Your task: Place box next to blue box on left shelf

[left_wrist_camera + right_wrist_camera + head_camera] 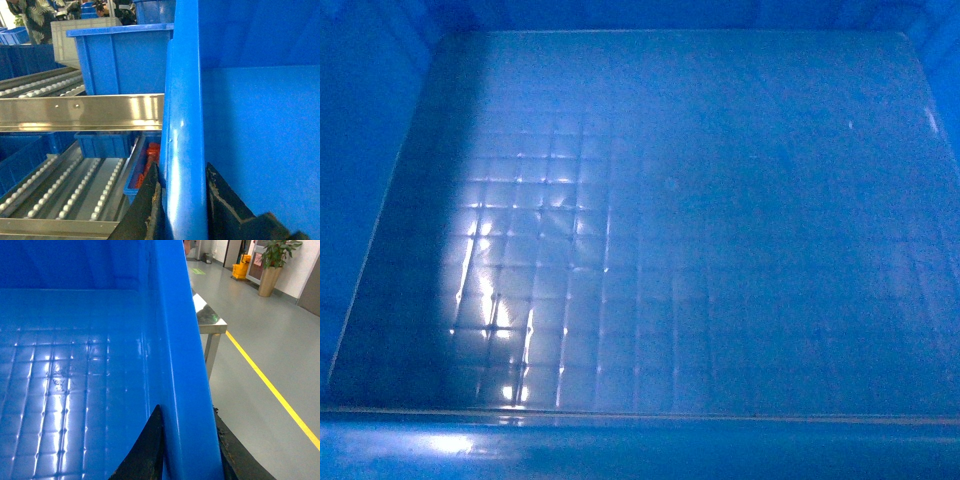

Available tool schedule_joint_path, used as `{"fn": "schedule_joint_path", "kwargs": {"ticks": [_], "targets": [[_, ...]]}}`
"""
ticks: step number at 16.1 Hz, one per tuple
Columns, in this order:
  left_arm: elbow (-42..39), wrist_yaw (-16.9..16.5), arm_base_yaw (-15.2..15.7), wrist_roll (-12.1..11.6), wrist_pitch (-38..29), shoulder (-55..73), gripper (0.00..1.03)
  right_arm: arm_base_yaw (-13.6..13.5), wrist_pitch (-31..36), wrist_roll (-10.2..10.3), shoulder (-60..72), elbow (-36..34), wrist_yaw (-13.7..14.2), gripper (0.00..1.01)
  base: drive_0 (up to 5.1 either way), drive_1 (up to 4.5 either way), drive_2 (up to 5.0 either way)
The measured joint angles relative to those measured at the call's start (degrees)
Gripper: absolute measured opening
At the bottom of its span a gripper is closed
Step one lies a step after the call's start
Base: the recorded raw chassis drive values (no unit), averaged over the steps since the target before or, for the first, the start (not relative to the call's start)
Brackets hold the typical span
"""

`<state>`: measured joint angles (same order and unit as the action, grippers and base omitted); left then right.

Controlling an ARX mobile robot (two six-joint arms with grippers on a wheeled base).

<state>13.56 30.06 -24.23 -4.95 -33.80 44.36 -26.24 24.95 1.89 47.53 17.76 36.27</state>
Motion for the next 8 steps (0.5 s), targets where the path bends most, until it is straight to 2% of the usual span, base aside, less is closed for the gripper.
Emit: {"fn": "schedule_joint_path", "kwargs": {"ticks": [8], "targets": [[0.0, 0.0, 0.0, 0.0, 0.0, 0.0, 0.16, 0.0, 0.0, 0.0, 0.0, 0.0, 0.0, 0.16, -5.0, 2.36, 2.4]]}}
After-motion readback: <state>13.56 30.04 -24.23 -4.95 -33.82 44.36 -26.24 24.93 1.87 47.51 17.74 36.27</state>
